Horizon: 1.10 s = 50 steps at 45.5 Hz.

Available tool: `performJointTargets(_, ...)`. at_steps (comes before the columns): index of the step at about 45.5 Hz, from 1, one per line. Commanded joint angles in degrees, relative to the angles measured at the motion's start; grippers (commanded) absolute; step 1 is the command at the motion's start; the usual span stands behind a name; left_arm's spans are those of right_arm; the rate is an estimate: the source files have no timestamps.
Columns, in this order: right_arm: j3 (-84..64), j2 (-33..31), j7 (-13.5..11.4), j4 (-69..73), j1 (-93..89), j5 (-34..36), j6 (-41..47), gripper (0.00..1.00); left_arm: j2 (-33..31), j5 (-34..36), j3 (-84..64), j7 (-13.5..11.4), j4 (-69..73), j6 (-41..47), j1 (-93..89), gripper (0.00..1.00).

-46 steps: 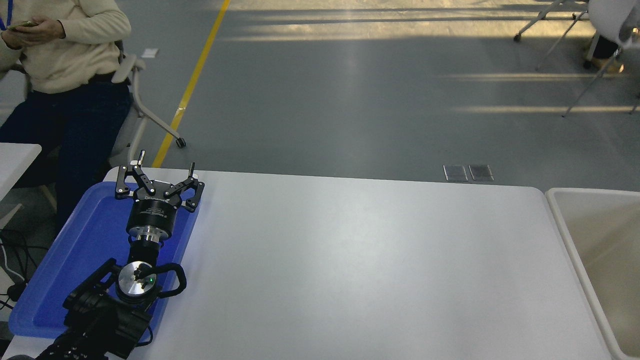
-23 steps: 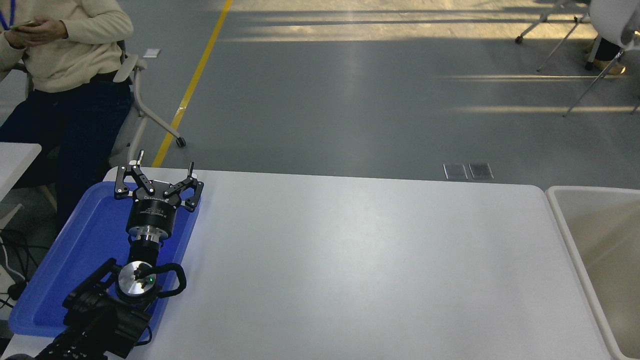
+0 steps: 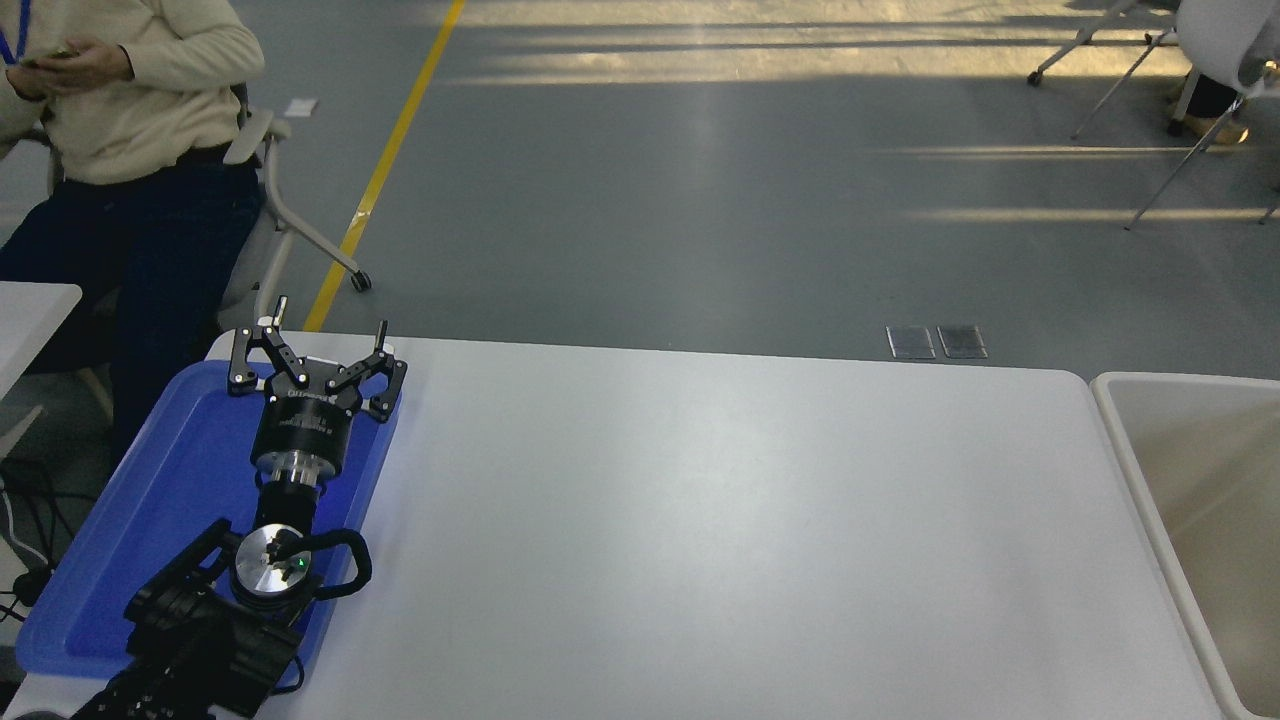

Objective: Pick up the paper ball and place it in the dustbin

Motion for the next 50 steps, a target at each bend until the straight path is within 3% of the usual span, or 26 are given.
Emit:
performJointTargets(1, 3.00, 4.50, -3.33, -4.52, -8.26, 6.42, -4.94, 0.17, 0.03, -0.02, 0.00, 0.00, 0.03, -0.01, 0.00, 1.00)
performJointTargets(13, 17.59, 7.40, -6.75, -4.69, -13.53, 6.42, -7.84, 0.17, -0.05, -0.02, 0.00, 0.00, 0.03, -0.01, 0.00, 1.00)
performJointTargets(28, 27.53, 8.11, -7.11, -4.69, -15.38, 6.51, -10.74, 0.22, -0.05, -0.02, 0.00, -0.09, 0.03, -0.01, 0.00, 1.00)
performJointTargets(29, 27.79, 8.11, -7.11, -4.61, -15.38, 6.51, -10.74, 0.26, -0.05, -0.02, 0.00, -0.09, 0.03, -0.01, 0.00, 1.00)
performJointTargets(32, 28.67, 8.11, -7.11, -4.70, -15.56, 6.60, -11.09, 0.64, 0.03, -0.02, 0.00, -0.09, 0.03, -0.01, 0.00, 1.00)
performJointTargets(38, 30.17, 7.93, -7.11, -4.70, -15.73, 7.30, -12.41, 0.66, 0.03, -0.02, 0.00, -0.09, 0.03, -0.01, 0.00, 1.00)
performJointTargets(48, 30.61, 7.58, -7.11, -5.31, -15.65, 7.30, -12.50, 0.85, 0.03, -0.02, 0.00, -0.09, 0.03, -0.01, 0.00, 1.00)
performJointTargets(50, 30.78, 7.41, -7.11, -5.31, -15.65, 7.39, -12.50, 0.93, -0.05, -0.02, 0.00, -0.09, 0.03, -0.01, 0.00, 1.00)
